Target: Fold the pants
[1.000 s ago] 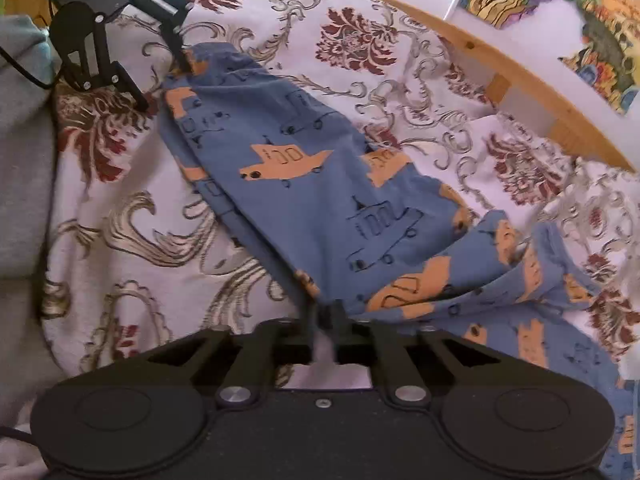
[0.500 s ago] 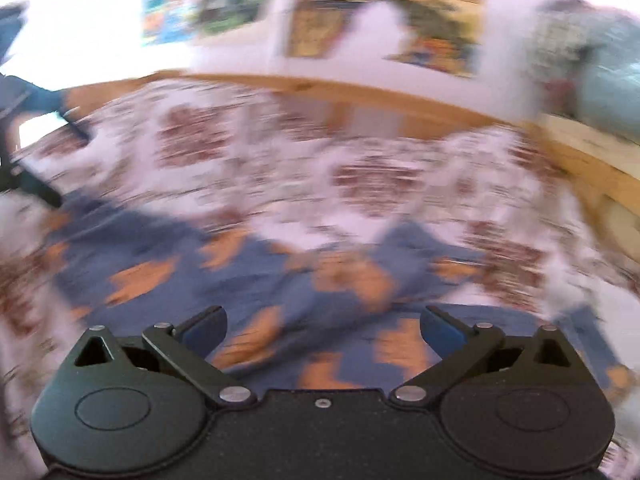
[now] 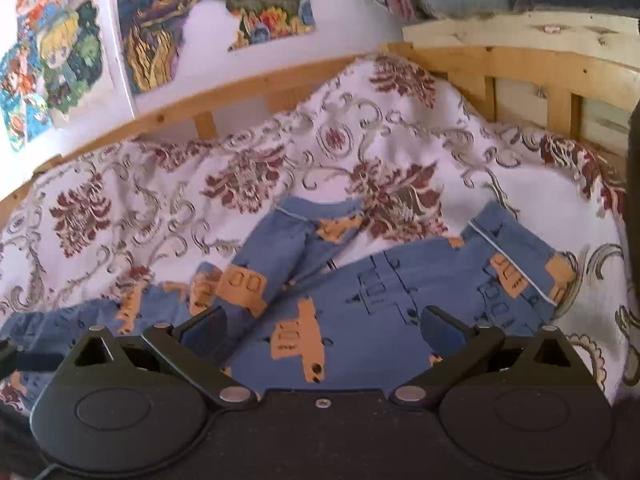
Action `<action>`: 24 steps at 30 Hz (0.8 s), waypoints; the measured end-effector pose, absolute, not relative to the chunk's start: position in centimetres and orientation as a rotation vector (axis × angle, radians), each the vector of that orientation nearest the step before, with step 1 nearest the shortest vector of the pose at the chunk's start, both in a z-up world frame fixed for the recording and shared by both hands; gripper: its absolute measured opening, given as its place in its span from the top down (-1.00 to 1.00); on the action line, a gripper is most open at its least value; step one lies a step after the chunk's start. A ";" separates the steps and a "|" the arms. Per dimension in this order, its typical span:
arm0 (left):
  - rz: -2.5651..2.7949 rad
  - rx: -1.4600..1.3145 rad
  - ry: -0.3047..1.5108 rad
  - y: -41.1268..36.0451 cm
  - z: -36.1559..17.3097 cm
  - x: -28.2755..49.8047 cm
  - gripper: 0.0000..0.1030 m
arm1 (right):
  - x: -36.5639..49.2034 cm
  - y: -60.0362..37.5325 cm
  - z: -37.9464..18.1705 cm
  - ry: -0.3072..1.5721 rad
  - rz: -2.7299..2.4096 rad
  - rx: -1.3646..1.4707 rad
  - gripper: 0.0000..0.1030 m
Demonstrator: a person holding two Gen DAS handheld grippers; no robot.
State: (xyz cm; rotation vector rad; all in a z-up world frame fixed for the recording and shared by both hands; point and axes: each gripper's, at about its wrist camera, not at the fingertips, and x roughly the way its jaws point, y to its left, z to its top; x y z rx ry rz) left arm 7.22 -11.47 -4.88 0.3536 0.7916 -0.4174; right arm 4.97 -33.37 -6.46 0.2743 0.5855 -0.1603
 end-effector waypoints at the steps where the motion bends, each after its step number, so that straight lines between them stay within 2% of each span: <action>1: -0.390 0.382 0.784 -11.9 -5.3 6.8 -1.00 | 5.1 -33.4 -6.6 0.602 -0.165 0.274 -0.99; 7: -0.323 0.508 0.756 -14.2 -6.3 5.9 -0.99 | 5.7 -33.1 -7.3 0.658 -0.152 0.264 -0.99; 9: -0.287 0.507 0.745 -14.3 -6.3 6.0 -0.92 | 5.8 -32.9 -7.3 0.666 -0.146 0.257 -0.99; 11: -0.275 0.501 0.731 -14.1 -6.3 6.0 -0.67 | 6.0 -32.6 -7.2 0.676 -0.123 0.253 -0.99; 12: -0.285 0.488 0.726 -13.9 -6.3 6.1 -0.62 | 6.1 -32.5 -7.1 0.679 -0.112 0.248 -0.99; 15: -0.343 0.459 0.711 -13.8 -6.2 5.9 -0.15 | 6.5 -32.2 -6.5 0.687 -0.076 0.199 -0.99; 17: -0.390 0.469 0.700 -14.1 -6.4 5.5 0.30 | 7.4 -31.9 -5.8 0.697 -0.053 0.118 -0.98; 18: -0.410 0.476 0.695 -14.3 -6.5 5.3 0.40 | 8.0 -32.0 -5.3 0.701 -0.037 0.082 -0.96; 20: -0.432 0.475 0.688 -14.6 -6.8 5.2 0.68 | 9.9 -32.2 -4.2 0.707 0.011 0.023 -0.85; 23: -0.454 0.444 0.699 -14.7 -7.0 5.3 0.89 | 13.9 -32.4 -2.8 0.739 0.071 -0.019 -0.60; 24: -0.456 0.426 0.708 -14.5 -7.0 5.4 0.90 | 15.4 -32.4 -2.6 0.755 0.087 -0.022 -0.43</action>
